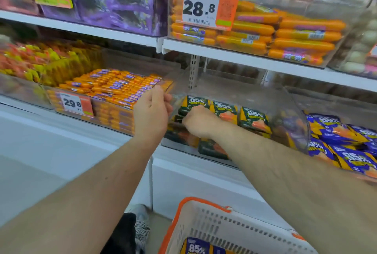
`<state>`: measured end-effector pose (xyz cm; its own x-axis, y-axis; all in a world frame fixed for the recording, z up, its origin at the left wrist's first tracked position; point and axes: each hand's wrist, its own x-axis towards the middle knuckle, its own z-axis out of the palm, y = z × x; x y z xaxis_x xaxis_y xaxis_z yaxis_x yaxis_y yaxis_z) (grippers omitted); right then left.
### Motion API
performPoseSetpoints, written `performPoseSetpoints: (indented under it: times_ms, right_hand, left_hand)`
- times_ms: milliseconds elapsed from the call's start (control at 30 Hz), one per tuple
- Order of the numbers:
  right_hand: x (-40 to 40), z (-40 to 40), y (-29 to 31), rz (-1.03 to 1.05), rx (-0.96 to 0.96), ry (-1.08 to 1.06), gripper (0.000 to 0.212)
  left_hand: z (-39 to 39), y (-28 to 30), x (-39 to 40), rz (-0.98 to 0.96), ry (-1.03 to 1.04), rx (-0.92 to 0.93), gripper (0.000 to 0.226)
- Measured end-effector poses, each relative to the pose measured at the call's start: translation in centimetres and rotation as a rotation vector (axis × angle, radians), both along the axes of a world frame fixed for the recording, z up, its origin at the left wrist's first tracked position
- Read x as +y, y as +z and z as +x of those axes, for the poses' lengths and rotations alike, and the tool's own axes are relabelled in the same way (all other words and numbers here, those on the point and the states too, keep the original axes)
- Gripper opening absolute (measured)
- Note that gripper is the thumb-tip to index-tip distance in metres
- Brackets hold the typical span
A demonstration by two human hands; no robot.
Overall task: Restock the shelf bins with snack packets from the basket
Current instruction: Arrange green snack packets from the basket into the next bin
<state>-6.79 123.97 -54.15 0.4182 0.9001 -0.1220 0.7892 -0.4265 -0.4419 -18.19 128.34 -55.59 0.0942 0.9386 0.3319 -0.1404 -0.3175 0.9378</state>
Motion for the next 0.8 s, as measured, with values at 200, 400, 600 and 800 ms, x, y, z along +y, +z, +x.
performPoseSetpoints:
  times_ms: [200, 400, 600, 800]
  right_hand:
    - [0.4, 1.4, -0.4, -0.198, 0.362, 0.227, 0.077]
    - [-0.5, 0.9, 0.1, -0.122, 0.349, 0.256, 0.075]
    - [0.6, 1.8, -1.1, -0.017, 0.285, -0.023, 0.092]
    - [-2.1, 1.1, -0.8, 0.539, 0.128, -0.026, 0.037]
  left_hand:
    - [-0.3, -0.2, 0.6, 0.045, -0.013, 0.095, 0.039]
    - [0.2, -0.8, 0.1, 0.137, -0.034, 0.219, 0.04]
    - [-0.1, -0.8, -0.1, 0.152, -0.019, 0.256, 0.037]
    - [0.1, -1.0, -1.5, 0.198, -0.158, 0.518, 0.029]
